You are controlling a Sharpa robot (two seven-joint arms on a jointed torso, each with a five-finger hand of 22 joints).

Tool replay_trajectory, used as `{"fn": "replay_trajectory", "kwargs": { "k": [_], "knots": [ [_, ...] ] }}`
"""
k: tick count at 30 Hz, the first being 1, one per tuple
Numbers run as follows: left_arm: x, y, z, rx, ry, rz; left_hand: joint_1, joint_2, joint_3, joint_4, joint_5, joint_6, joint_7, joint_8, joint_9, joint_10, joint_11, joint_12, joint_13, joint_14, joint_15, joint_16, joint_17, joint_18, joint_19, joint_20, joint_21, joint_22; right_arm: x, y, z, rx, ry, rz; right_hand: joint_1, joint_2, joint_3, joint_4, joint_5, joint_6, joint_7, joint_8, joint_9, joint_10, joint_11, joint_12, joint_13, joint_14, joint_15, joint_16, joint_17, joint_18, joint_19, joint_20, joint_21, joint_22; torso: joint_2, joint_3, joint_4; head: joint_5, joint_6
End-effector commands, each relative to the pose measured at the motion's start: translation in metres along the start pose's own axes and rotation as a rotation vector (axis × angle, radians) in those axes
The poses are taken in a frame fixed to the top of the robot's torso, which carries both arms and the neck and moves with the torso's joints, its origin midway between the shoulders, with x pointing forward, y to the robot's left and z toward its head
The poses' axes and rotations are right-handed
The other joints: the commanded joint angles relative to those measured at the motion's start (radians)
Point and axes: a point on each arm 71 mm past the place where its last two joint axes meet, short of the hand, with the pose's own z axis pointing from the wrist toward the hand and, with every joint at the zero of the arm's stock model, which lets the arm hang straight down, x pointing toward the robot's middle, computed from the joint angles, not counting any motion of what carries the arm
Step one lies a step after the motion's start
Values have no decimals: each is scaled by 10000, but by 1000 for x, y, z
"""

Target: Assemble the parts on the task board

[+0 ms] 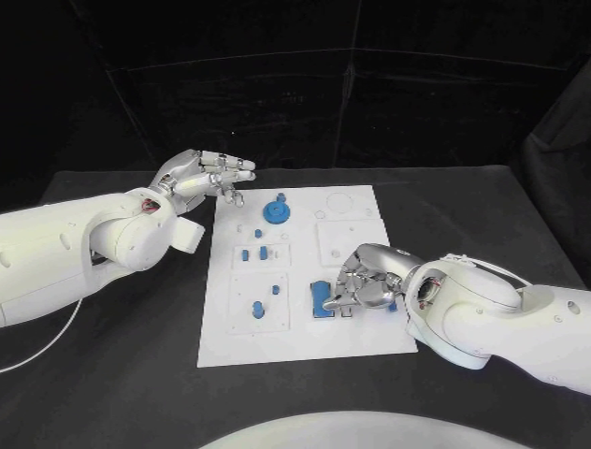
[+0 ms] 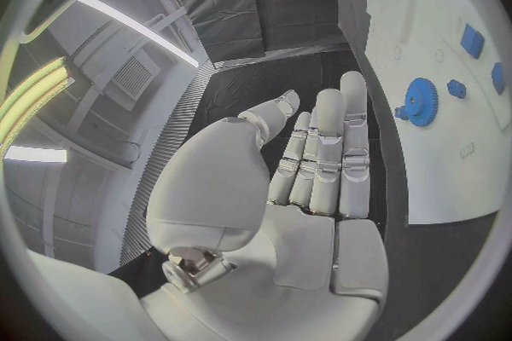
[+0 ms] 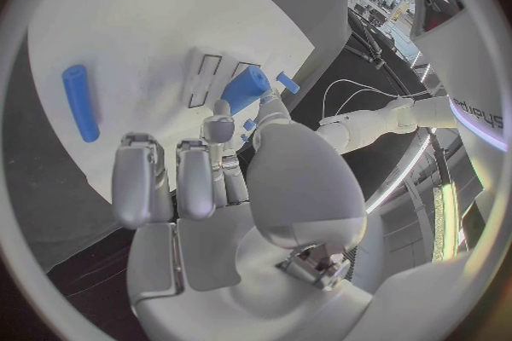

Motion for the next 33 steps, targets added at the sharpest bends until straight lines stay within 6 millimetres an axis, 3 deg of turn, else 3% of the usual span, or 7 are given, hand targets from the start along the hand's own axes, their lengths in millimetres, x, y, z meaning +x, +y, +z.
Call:
{"fn": "replay_trajectory", "kwargs": {
  "k": [1,13,20,23,26,29,33],
  "knots": [
    [1,-1,1,48,93,-58,2,69,-61,-7,32,-75,19,33,-1,-94,1,21,-15,-76,-7,-45,-10,63,21,63,-61,-11,1,6,-1,-698,260,-135,167,35,1,-83,59,-61,17,45,24,96,-21,98,51,460,35,-36,20,-31,29,1,-30,800,3,-7,1,-22,7],
    [1,-1,1,46,84,-54,2,69,-61,-7,32,-75,19,33,-1,-94,1,21,-15,-76,-7,-45,-10,63,21,63,-61,-11,1,4,2,-430,121,-283,132,225,-65,-41,96,-3,-5,90,83,182,-39,218,175,468,23,-29,43,-41,63,-7,-1,841,5,-23,11,-16,-9],
    [0,-1,0,25,79,-57,2,69,-61,-7,32,-75,19,33,-1,-94,1,21,-15,-76,-7,-45,-10,63,21,63,-61,-11,2,5,4,-341,140,-336,47,580,-189,77,268,102,-60,159,182,373,-88,482,439,498,-16,37,158,-65,141,-38,71,936,6,-14,5,4,-49],
    [0,-1,-1,10,82,-60,2,69,-61,-7,32,-75,19,33,-1,-94,1,21,-15,-76,-7,-45,-10,63,21,63,-61,-11,3,4,4,-291,270,-419,841,1071,147,-365,-48,229,-148,208,245,573,-173,772,720,536,-87,152,330,-97,241,-90,172,1063,3,-16,6,5,-50],
    [0,-1,-1,4,83,-62,2,69,-61,-7,32,-75,19,33,-1,-94,1,21,-15,-76,-7,-45,-10,63,21,63,-61,-11,4,3,4,-288,452,-523,1486,1413,509,-782,-321,285,-222,187,256,667,-244,887,856,558,-145,229,448,-117,295,-145,229,1136,2,-12,0,13,-64],
    [0,-1,-1,0,87,-64,2,69,-61,-7,32,-75,19,33,-1,-94,1,21,-15,-76,-7,-45,-10,63,21,63,-61,-11,5,3,4,-260,648,-633,1716,1478,634,-988,-330,305,-241,148,248,689,-265,883,881,562,-166,252,485,-124,312,-175,247,1161,5,-9,-1,14,-69],
    [-1,-1,-1,-10,86,-65,2,69,-61,-7,32,-75,19,33,-1,-94,1,21,-15,-76,-7,-45,-10,63,21,63,-61,-11,6,1,4,-222,856,-750,1744,1377,613,-1099,-331,318,-228,109,239,686,-260,837,868,557,-166,245,479,-125,310,-188,245,1162,-3,-12,-1,8,-84]
  ]
}}
